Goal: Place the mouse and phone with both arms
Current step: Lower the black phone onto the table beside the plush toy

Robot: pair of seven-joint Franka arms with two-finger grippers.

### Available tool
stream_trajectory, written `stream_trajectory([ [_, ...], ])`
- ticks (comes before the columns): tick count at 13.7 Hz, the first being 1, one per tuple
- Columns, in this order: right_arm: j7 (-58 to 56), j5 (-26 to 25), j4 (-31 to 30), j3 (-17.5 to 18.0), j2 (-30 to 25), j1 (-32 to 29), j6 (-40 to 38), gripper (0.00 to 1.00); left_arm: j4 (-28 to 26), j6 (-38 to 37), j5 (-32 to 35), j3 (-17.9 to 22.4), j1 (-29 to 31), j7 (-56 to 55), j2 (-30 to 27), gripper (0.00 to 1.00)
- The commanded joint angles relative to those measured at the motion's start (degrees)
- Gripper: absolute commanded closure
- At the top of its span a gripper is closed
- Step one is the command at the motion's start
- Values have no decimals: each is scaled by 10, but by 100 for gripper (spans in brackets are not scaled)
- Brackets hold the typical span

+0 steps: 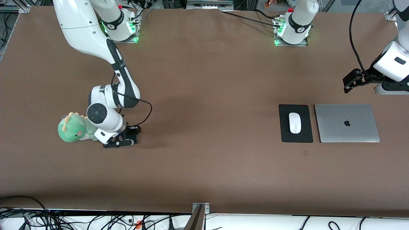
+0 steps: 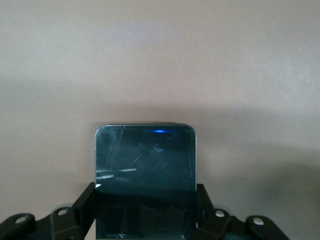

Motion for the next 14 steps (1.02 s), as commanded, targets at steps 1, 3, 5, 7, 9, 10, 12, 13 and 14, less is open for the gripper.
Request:
stream_trajectory([
  [1,-16,10,-27,5,-25,-18,8,52,6,-9,-10,1,-3,-1,-3,0],
  [3,-26,10,-33,5,-26,-29,9,52,7,-11,-9,0,-3,-1,-3,0],
  [5,-26,10,-36,5,-25,-39,10,51,8,-11,-9,1,-2,0,-3,0],
  [7,-25,11,-43,5,-23,-40,21,49,8,-11,-9,0,-2,1,-2,0],
  [9,-26,11,-56,5,-22,-44,42,37,8,-11,-9,1,-2,4,-3,0],
  [10,-25,11,-61,5,-22,-44,45,32,8,-11,-9,1,-2,5,-3,0],
  [12,-17,11,-58,5,-25,-44,43,5,8,-12,-9,1,-2,6,-3,0],
  [13,-17,11,-55,5,-30,-44,40,0,8,-12,-9,1,-2,7,-3,0],
  [14,-18,11,-53,6,-41,-43,38,0,8,-12,-10,1,-2,7,-3,0],
])
